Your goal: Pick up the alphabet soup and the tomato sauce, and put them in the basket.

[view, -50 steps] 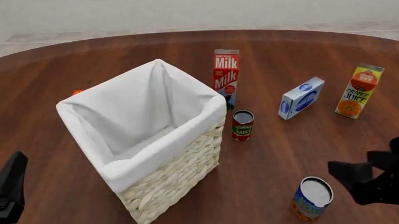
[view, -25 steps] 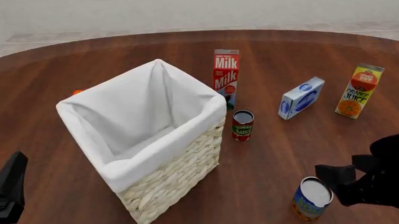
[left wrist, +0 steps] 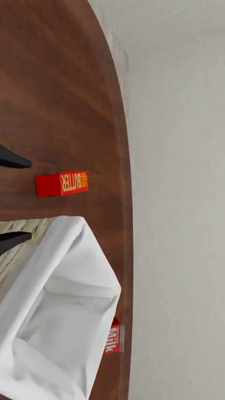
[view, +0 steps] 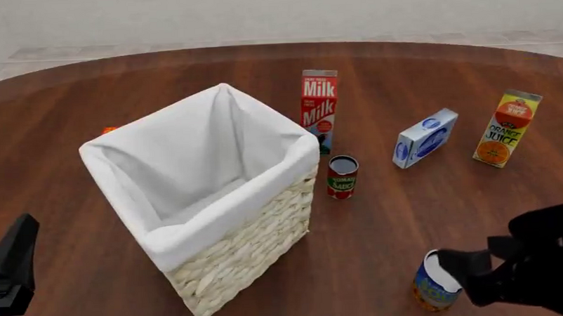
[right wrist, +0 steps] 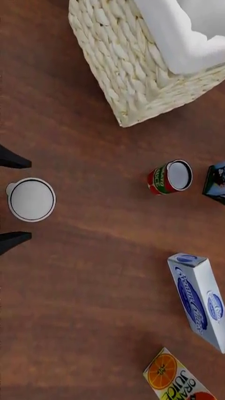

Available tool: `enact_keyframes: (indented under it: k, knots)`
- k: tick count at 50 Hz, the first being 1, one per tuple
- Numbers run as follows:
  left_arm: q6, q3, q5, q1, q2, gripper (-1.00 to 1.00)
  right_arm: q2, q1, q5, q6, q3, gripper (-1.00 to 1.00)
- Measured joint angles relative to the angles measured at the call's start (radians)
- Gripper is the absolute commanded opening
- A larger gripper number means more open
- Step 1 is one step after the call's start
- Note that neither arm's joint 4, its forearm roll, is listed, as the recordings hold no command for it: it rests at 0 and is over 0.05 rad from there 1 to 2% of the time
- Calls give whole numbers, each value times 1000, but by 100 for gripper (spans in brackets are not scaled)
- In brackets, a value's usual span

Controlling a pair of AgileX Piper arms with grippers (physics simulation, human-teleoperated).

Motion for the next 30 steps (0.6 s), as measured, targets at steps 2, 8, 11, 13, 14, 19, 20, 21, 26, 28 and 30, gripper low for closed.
enact_keyframes:
  k: [2, 8, 11, 13, 14, 19, 20, 21, 26, 28, 30]
  knots:
    - [0, 0, 0, 0, 0, 100, 1, 2, -3, 3, 4, 100]
    - [0, 0, 0, 0, 0, 100, 8, 3, -15, 7, 17, 100]
    - [0, 0, 0, 0, 0, 100, 11, 2, -21, 9, 24, 100]
    - [0, 0, 0, 0, 0, 100, 13, 2, -25, 10, 28, 100]
    - [0, 0, 0, 0, 0, 100, 14, 1, -27, 10, 31, 100]
    - [0, 0, 0, 0, 0, 100, 21, 3, -40, 14, 43, 100]
    - [0, 0, 0, 0, 0, 100, 23, 3, -43, 15, 45, 100]
    - [0, 0, 0, 0, 0, 100, 24, 4, -46, 15, 47, 100]
    - [0, 0, 0, 0, 0, 100, 32, 5, -59, 18, 57, 100]
    - [0, 0, 0, 0, 0, 100, 36, 6, -65, 19, 61, 100]
    - [0, 0, 0, 0, 0, 100, 43, 8, -74, 21, 65, 100]
